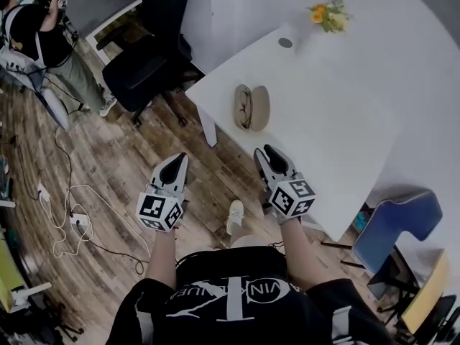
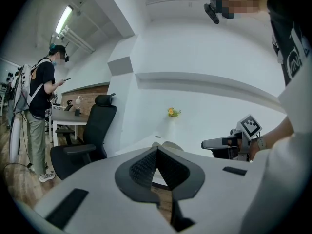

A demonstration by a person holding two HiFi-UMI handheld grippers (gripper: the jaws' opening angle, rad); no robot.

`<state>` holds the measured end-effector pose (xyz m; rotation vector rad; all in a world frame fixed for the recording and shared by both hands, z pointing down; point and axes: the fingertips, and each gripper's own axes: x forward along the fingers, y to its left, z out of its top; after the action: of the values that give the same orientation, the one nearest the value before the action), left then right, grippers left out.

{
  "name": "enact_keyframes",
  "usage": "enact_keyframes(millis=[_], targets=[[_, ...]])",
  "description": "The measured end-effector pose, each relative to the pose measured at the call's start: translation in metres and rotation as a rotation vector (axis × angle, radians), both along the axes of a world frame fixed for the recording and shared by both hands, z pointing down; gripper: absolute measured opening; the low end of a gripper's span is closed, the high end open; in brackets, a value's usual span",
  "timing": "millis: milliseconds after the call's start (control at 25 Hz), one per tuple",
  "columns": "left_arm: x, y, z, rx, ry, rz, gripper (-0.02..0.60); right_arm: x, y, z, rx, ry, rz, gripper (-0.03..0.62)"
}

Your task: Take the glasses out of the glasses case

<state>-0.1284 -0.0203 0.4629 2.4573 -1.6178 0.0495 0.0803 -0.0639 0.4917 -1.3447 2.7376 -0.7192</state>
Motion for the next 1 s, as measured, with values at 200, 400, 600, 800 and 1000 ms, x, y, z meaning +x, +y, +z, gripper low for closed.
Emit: enact_keyframes(millis=[200, 400, 600, 800, 1000], targets=[[-0.007, -0.026, 0.004, -0.015, -0.005, -0.031, 0.014, -0.011, -0.030, 0.008, -0.026, 0.004, -0.031, 0.127], [-0.003, -0.059, 0.004, -0.014, -0.006, -0.052, 0.014, -0.012, -0.065, 0.016, -0.055, 0.030, -0.020, 0.165], [0.005, -0.085, 0.001, -0.002, -0.011, -0.059, 0.014, -0.017, -0.087, 0.023, -0.083, 0.054, -0.020, 0.184], [0.013, -0.099, -0.003, 0.007, -0.024, -0.033, 0.014, -0.024, -0.102, 0.026, -0.125, 0.025, -0.008, 0.184], [0.012, -0.111, 0.004, -0.010, -0.014, -0.041, 0.014, -0.023, -0.113, 0.038, -0.179, 0.047, 0.029, 0.184]])
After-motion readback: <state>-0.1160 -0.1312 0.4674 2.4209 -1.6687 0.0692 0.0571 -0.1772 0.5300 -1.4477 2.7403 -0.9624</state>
